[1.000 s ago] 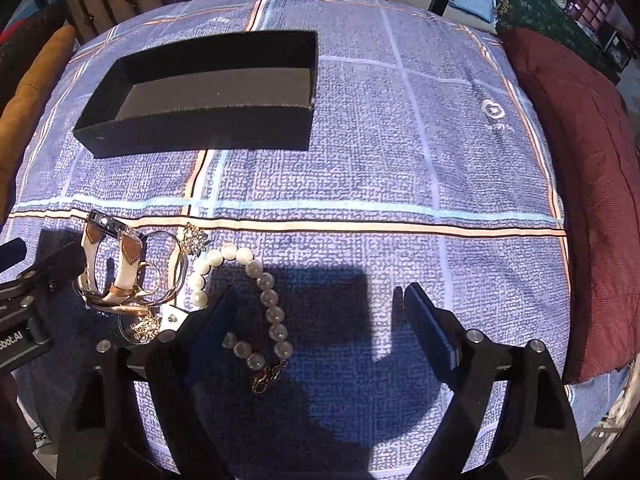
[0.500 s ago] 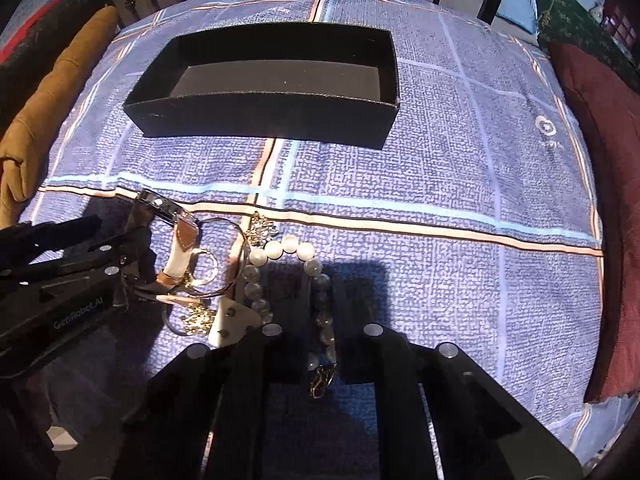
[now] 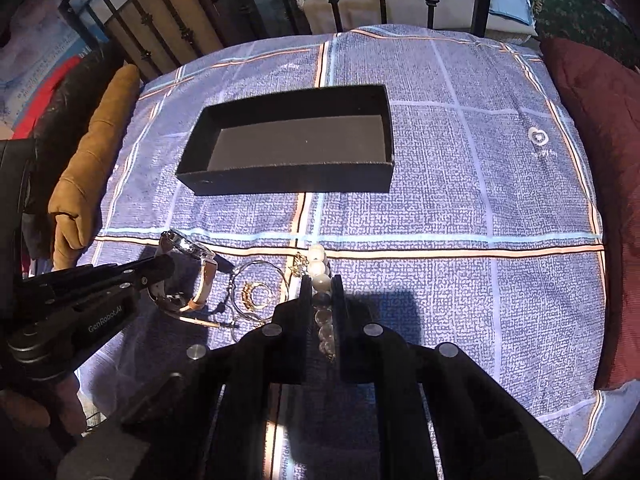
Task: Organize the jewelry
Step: 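Carry the watch and pearl bracelet into the black tray and open both grippers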
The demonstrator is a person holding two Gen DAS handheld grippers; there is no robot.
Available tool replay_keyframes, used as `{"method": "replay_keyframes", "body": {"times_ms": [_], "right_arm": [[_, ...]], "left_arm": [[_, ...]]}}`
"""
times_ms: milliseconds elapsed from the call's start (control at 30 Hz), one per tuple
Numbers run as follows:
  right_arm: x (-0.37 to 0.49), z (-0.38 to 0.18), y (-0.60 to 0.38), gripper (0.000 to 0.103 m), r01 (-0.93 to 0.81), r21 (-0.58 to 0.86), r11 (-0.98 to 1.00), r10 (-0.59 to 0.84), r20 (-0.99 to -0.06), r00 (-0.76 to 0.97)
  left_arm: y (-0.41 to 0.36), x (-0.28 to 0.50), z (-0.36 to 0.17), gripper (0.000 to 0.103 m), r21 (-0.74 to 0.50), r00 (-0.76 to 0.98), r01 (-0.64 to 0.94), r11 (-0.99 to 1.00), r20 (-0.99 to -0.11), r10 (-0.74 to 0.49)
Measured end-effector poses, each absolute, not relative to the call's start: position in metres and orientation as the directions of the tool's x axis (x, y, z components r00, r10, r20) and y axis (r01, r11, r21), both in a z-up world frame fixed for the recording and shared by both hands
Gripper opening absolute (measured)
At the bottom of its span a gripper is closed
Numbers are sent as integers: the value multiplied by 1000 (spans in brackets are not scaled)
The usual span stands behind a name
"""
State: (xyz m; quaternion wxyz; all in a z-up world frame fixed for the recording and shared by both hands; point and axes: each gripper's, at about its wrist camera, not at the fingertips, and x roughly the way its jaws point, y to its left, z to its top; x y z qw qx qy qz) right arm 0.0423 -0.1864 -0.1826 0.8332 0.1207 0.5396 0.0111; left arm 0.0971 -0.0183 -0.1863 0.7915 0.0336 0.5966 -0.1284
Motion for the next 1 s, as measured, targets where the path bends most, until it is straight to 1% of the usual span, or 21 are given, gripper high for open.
{"method": "replay_keyframes", "body": {"times_ms": [267, 500, 600, 733, 800, 833, 867, 900, 933, 967, 1000], "right_arm": [[62, -138, -183, 10, 76, 222, 972, 157, -856, 492], [100, -114, -182, 10, 64, 210, 976, 139, -817, 560], [120, -116, -183, 10, 70, 199, 978, 125, -813, 568], [146, -129, -186, 10, 85, 178, 980, 101, -825, 556], [155, -139, -187, 10, 89, 156, 984, 82, -832, 549], [158, -143, -188, 11, 92, 144, 985, 71, -834, 547], [162, -149, -190, 13, 92, 140, 986, 69, -838, 542], [165, -155, -191, 17, 91, 143, 986, 74, -845, 530], [167, -160, -194, 31, 95, 147, 985, 77, -850, 521], [169, -165, -196, 48, 107, 140, 984, 67, -859, 508], [169, -169, -198, 52, 113, 135, 984, 60, -861, 505]], "left_arm": [[-23, 111, -141, 4, -106, 328, 241, 965, -927, -184], [-45, 146, -123, 6, -77, 402, 267, 961, -897, -183], [-54, 163, -124, 9, -75, 418, 267, 961, -889, -186], [-63, 186, -140, 15, -76, 412, 267, 961, -892, -185], [-65, 193, -148, 15, -66, 425, 265, 962, -888, -178], [-66, 197, -152, 22, -60, 431, 265, 962, -886, -174], [-67, 201, -157, 28, -51, 424, 264, 963, -891, -163], [-68, 204, -161, 41, -44, 416, 260, 965, -896, -153], [-68, 207, -165, 45, -40, 412, 257, 965, -899, -147], [-67, 207, -167, 45, -39, 410, 260, 965, -900, -147], [-66, 207, -169, 45, -35, 408, 262, 965, -902, -143]]}}
